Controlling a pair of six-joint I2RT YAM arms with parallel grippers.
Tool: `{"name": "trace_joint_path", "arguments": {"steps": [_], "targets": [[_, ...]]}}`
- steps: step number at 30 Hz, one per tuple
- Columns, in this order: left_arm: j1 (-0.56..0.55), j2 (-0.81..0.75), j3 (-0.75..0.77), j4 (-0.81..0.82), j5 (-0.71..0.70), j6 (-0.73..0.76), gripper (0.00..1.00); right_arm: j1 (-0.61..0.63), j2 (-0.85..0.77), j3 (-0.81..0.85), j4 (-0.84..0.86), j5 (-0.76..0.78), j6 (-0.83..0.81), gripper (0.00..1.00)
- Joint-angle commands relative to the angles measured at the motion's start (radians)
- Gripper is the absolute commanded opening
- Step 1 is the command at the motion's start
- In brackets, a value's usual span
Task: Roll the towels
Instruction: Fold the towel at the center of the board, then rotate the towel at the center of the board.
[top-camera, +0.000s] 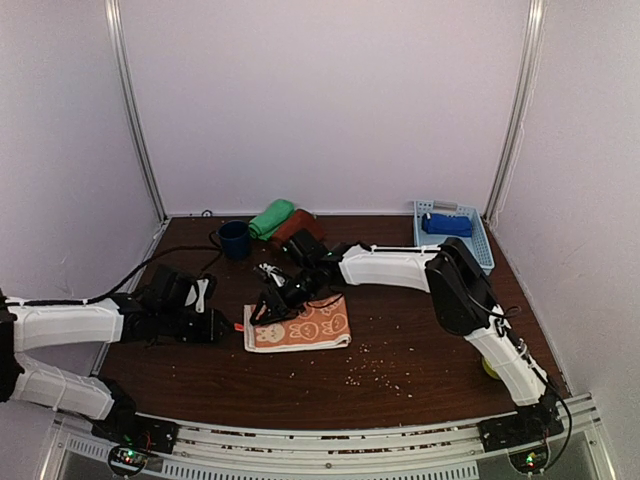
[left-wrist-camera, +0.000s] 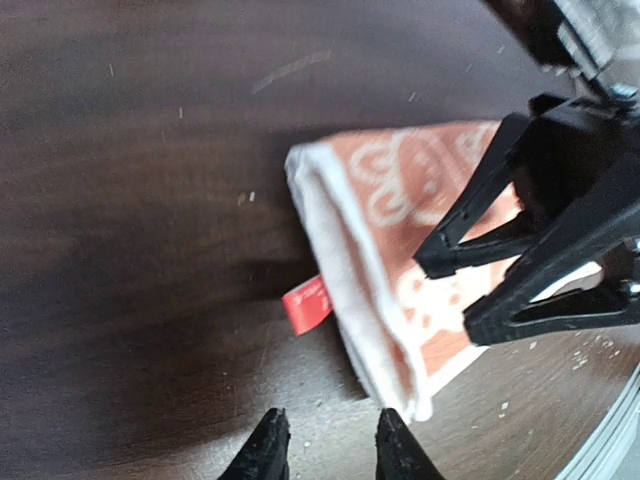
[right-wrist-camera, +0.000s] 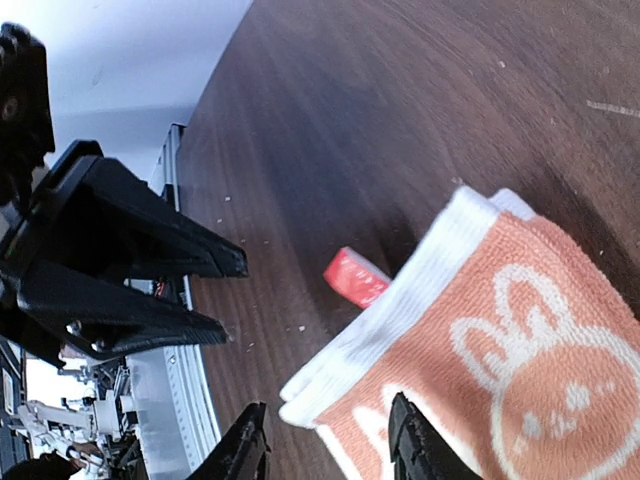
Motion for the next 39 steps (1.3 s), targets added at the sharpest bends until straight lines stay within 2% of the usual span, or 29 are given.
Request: {"name": "trace_joint_path", "arguments": {"steps": [1,7,12,16,24,29,34,39], "targets": [[0.003,-0.052,0.065,-0.014,-0.022,0.025,0.32,-0.037,-0.149,-0.001,-0.069,-0.014,-0.145,0.42],[-0.032,0.155,0.240,0.025,0.187,0.092,0.22,-0.146,-0.250,-0.134,-0.218,0.177,-0.405,0.39],[-0.050,0.326,0.320,-0.002,0.310,0.131,0.11,-0.239,-0.289,-0.199,-0.320,0.281,-0.575,0.24],[-0.049,0.448,0.367,-0.113,0.244,0.179,0.08,-0.255,-0.326,-0.292,-0.327,0.345,-0.678,0.20],[-0.046,0.548,0.444,-0.184,0.168,0.217,0.07,-0.253,-0.341,-0.428,-0.233,0.395,-0.693,0.19],[-0.038,0.595,0.480,-0.218,0.117,0.215,0.07,-0.257,-0.362,-0.425,-0.281,0.455,-0.696,0.17],[-0.026,0.657,0.538,-0.213,0.107,0.288,0.07,-0.255,-0.482,-0.416,-0.273,0.421,-0.699,0.19],[-0.024,0.689,0.599,-0.211,0.107,0.350,0.07,-0.253,-0.400,-0.356,-0.249,0.376,-0.716,0.20]]}}
